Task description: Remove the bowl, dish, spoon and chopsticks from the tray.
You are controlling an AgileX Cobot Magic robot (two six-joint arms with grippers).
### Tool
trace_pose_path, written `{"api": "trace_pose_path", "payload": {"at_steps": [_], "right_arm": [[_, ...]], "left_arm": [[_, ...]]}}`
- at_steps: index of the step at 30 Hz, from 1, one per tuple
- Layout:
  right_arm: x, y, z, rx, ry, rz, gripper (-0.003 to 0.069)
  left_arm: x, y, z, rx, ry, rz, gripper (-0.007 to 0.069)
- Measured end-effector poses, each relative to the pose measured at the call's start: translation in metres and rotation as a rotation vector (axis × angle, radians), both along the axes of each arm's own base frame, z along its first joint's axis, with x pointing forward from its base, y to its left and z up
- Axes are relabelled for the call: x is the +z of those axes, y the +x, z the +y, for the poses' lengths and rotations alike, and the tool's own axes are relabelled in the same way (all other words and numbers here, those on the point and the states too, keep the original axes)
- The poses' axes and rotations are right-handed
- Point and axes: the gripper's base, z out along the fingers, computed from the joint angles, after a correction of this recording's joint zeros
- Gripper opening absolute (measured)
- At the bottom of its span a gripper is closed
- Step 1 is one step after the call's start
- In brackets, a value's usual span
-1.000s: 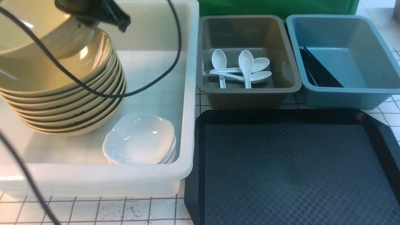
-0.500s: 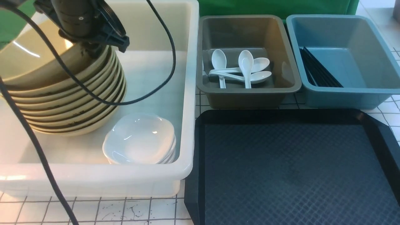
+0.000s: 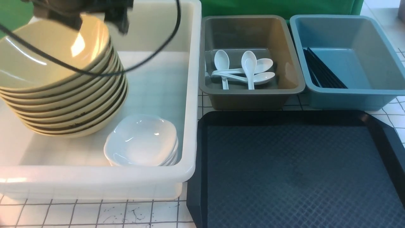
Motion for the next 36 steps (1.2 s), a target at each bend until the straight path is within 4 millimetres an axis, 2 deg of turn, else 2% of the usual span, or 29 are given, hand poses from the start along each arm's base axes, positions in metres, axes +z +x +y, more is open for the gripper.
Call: {"api": "trace_pose_path", "payload": {"at_steps": [3, 5, 6, 7, 9, 10, 14, 16, 18, 19, 22, 25, 28, 32, 36], "right_arm": [[0.0, 0.0, 0.0, -0.002, 0.003, 0.002, 0.0173], [0.0, 0.0, 0.0, -0.006, 0.011, 0.009, 0.0173], [-0.001, 0.0, 0.0, -0.011, 0.013, 0.019, 0.0173], [-0.002, 0.0, -0.001, -0.017, 0.012, 0.034, 0.0173], [-0.003, -0.001, -0.001, -0.025, 0.009, 0.052, 0.0173], [-0.004, -0.001, -0.002, -0.032, 0.009, 0.068, 0.0173], [-0.009, 0.0, -0.001, -0.047, 0.009, 0.101, 0.0173], [-0.013, 0.001, 0.0, -0.049, -0.001, 0.113, 0.0173], [-0.017, 0.002, 0.001, -0.051, -0.01, 0.125, 0.0173], [-0.021, 0.003, 0.002, -0.057, -0.009, 0.14, 0.0167], [-0.027, 0.004, 0.004, -0.079, 0.007, 0.179, 0.0118], [-0.03, 0.005, 0.004, -0.101, 0.032, 0.209, 0.005], [-0.03, 0.005, 0.005, -0.113, 0.053, 0.221, 0.0027], [-0.03, 0.005, 0.005, -0.12, 0.066, 0.229, 0.0024], [-0.032, 0.005, 0.004, -0.127, 0.052, 0.246, 0.0024]], "left_arm": [[0.031, -0.037, 0.0, -0.011, -0.12, -0.077, 0.0512], [0.047, -0.061, 0.003, -0.016, -0.185, -0.101, 0.0389], [0.055, -0.076, 0.008, -0.021, -0.21, -0.112, 0.0285], [0.058, -0.09, 0.013, -0.031, -0.224, -0.126, 0.0171], [0.056, -0.11, 0.019, -0.054, -0.241, -0.145, 0.0062], [0.052, -0.12, 0.022, -0.066, -0.256, -0.154, 0.0031], [0.022, -0.158, 0.031, -0.106, -0.349, -0.197, -0.0002], [-0.009, -0.182, 0.037, -0.136, -0.403, -0.223, -0.0001], [-0.03, -0.194, 0.041, -0.161, -0.429, -0.267, -0.0001], [-0.049, -0.205, 0.044, -0.177, -0.453, -0.301, -0.0001], [-0.094, -0.224, 0.049, -0.2, -0.542, -0.394, -0.0001], [-0.127, -0.237, 0.055, -0.193, -0.629, -0.494, -0.0001], [-0.148, -0.245, 0.061, -0.18, -0.657, -0.609, -0.0001], [-0.162, -0.249, 0.068, -0.171, -0.635, -0.721, -0.0001], [-0.172, -0.25, 0.068, -0.158, -0.653, -0.713, -0.0001]]}}
